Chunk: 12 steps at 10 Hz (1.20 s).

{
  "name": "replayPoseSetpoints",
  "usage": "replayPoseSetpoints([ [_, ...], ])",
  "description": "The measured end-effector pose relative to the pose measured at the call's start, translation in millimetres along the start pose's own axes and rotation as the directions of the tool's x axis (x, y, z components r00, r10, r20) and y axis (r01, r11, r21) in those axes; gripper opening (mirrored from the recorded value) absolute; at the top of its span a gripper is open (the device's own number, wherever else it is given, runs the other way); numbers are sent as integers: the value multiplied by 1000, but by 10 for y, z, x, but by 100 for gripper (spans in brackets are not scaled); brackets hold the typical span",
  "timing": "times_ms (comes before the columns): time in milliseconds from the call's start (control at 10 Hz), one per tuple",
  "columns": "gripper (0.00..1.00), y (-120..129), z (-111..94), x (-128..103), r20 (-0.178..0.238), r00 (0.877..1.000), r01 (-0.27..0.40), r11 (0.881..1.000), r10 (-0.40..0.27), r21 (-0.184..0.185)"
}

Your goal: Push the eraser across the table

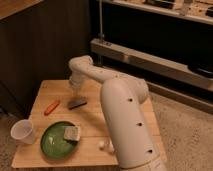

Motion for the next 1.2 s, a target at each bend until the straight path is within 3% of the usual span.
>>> replayPoseSetpoints([
  [100,4,2,21,-31,-2,1000,-13,1000,13,-18],
  [200,0,-5,54,-58,-3,1000,-21,999,21,-29],
  [500,0,11,201,-97,-3,1000,-20,999,19,-43],
  [800,0,36,280,-62,34,999,-22,1000,22,-12],
  [1200,0,-40,226,-101,88,996,-17,1000,17,4],
])
